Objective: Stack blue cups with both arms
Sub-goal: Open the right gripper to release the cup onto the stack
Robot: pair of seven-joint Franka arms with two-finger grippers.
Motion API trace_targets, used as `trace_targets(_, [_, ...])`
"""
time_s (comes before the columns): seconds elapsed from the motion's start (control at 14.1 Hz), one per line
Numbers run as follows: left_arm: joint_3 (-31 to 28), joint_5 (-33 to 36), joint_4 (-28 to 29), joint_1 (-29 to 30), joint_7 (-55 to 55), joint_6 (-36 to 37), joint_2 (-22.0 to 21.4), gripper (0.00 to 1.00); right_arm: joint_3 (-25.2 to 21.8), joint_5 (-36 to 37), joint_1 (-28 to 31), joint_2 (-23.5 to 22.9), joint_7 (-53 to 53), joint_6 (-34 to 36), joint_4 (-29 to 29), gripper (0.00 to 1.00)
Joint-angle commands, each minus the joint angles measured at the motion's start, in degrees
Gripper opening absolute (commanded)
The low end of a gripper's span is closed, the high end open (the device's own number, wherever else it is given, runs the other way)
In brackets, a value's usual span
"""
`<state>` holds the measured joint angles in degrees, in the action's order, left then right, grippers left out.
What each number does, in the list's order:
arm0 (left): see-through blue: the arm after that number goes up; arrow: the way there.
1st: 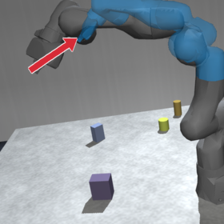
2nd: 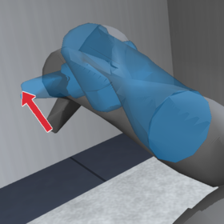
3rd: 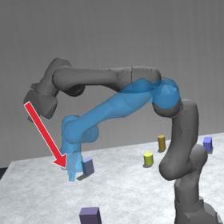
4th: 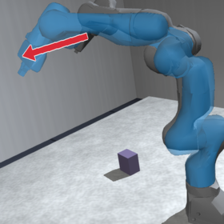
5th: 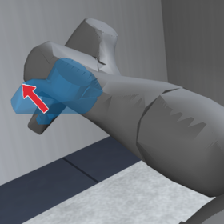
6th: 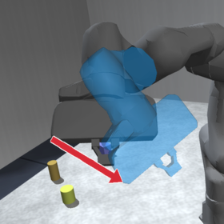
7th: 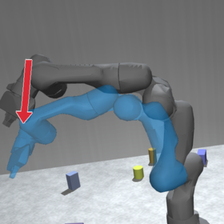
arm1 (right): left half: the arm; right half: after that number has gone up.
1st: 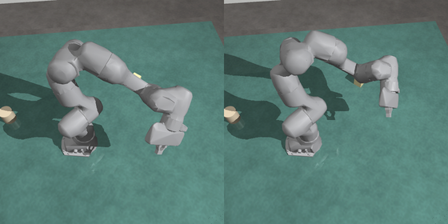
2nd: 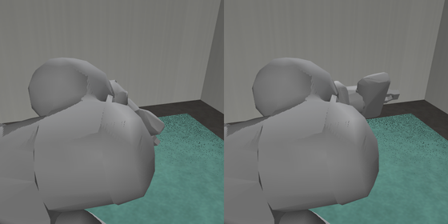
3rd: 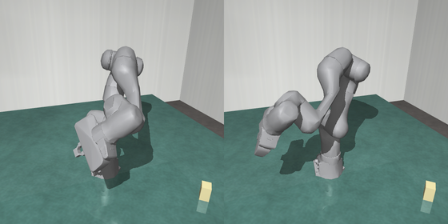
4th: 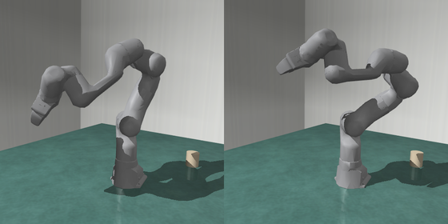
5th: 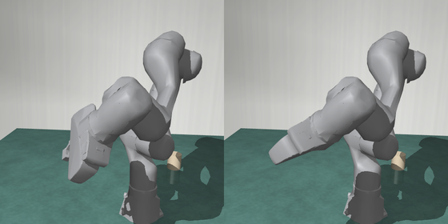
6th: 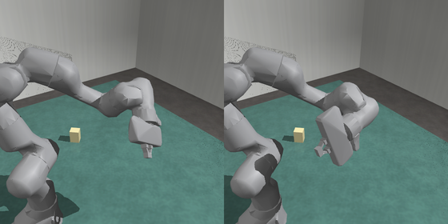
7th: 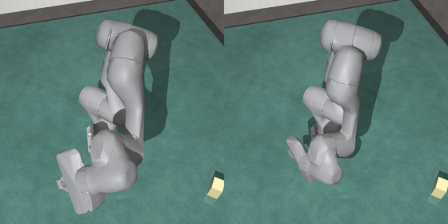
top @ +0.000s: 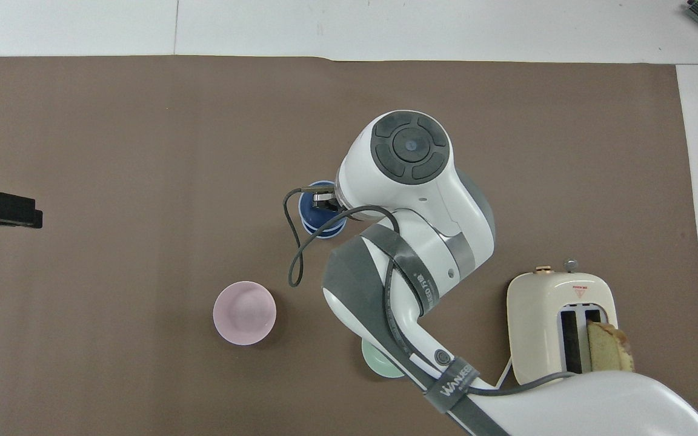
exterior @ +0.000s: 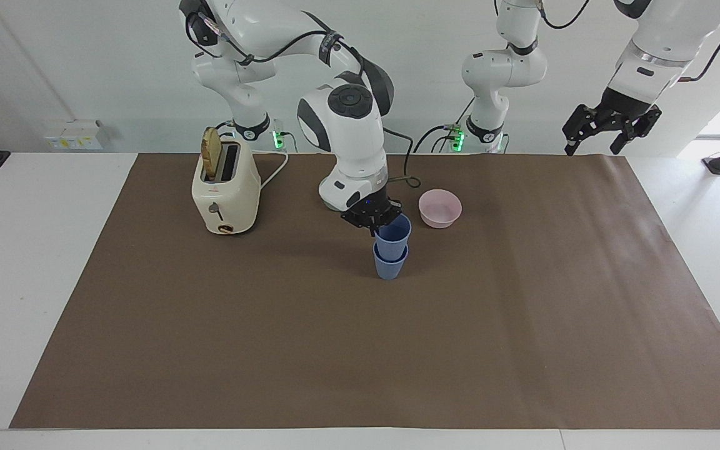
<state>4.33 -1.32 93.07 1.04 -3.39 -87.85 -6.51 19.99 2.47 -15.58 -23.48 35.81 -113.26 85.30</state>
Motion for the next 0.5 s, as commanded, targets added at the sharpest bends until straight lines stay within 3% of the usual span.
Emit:
trace_targets(0.0, [-0.46,-0.62,-0.26,-0.42,0.14,0.84,-0.35,1.0,0.66,1.04,0.64,0.19,0.84,-1.35,1.09,0.0])
trace_targets(0.07, [-0.55,-0.62,-0.26,-0.42,0.14,0.84,-0.35,1.0,0.66,1.04,0.64,0.19,0.84,-1.35,1.09,0.02])
trace_targets(0.14, [-0.55,-0.62,-0.26,-0.42,0.14,0.84,-0.35,1.0,0.75,0.95,0.73,0.19,0.84,-1.35,1.01,0.22])
trace_targets(0.21, [-0.55,-0.62,-0.26,-0.42,0.14,0.84,-0.35,1.0,0.75,0.87,0.73,0.19,0.92,-1.35,1.0,0.32])
trace_targets(0.36, [-0.55,-0.62,-0.26,-0.42,0.14,0.84,-0.35,1.0,0.75,0.87,0.81,0.19,1.1,-1.26,1.09,0.44])
trace_targets(0.43, [-0.46,-0.62,-0.26,-0.42,0.14,0.84,-0.35,1.0,0.75,0.87,0.82,0.19,1.01,-1.35,1.09,0.44])
